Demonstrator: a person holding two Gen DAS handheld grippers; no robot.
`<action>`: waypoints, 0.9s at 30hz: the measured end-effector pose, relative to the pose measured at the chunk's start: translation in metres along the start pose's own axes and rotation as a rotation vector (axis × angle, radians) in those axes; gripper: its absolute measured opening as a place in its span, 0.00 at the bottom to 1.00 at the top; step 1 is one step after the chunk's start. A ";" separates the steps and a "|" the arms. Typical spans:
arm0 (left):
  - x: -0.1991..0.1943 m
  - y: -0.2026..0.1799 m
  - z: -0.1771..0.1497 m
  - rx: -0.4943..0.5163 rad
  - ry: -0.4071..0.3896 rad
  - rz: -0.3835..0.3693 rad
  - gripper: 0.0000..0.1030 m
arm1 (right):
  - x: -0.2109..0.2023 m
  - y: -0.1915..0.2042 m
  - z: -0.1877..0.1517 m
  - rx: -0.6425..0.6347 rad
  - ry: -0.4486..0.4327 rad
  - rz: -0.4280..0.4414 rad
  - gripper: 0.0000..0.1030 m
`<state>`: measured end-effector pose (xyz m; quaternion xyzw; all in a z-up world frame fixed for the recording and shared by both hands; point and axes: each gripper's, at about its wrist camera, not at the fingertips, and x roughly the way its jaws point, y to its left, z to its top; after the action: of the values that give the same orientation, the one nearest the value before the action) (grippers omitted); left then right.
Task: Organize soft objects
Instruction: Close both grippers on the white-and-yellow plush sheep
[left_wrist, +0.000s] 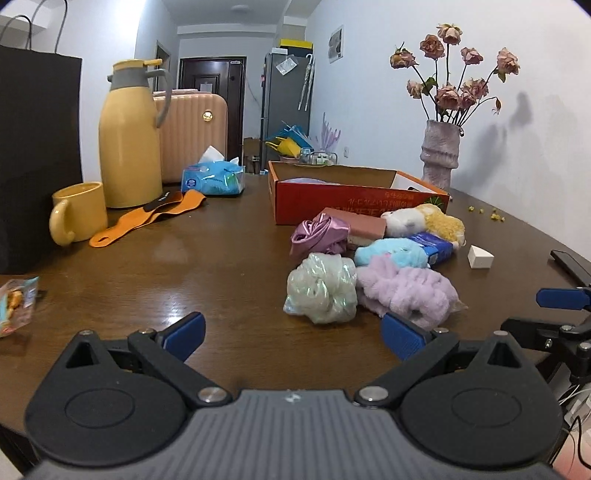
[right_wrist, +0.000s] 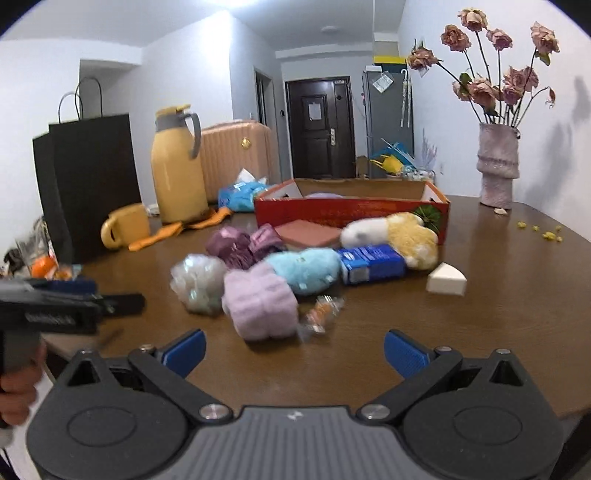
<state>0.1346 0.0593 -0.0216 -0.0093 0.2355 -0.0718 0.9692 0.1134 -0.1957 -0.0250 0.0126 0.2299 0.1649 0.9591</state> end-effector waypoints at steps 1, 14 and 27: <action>0.005 0.001 0.004 -0.004 0.000 -0.004 1.00 | 0.004 0.001 0.002 -0.016 -0.013 0.003 1.00; 0.114 -0.063 0.106 0.009 0.037 -0.295 0.69 | 0.097 -0.092 0.069 0.017 0.011 -0.128 0.61; 0.234 -0.126 0.118 0.096 0.253 -0.268 0.54 | 0.186 -0.162 0.091 0.076 0.130 -0.062 0.53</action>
<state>0.3772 -0.1008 -0.0165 0.0149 0.3486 -0.2118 0.9129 0.3605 -0.2838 -0.0416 0.0310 0.2978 0.1266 0.9457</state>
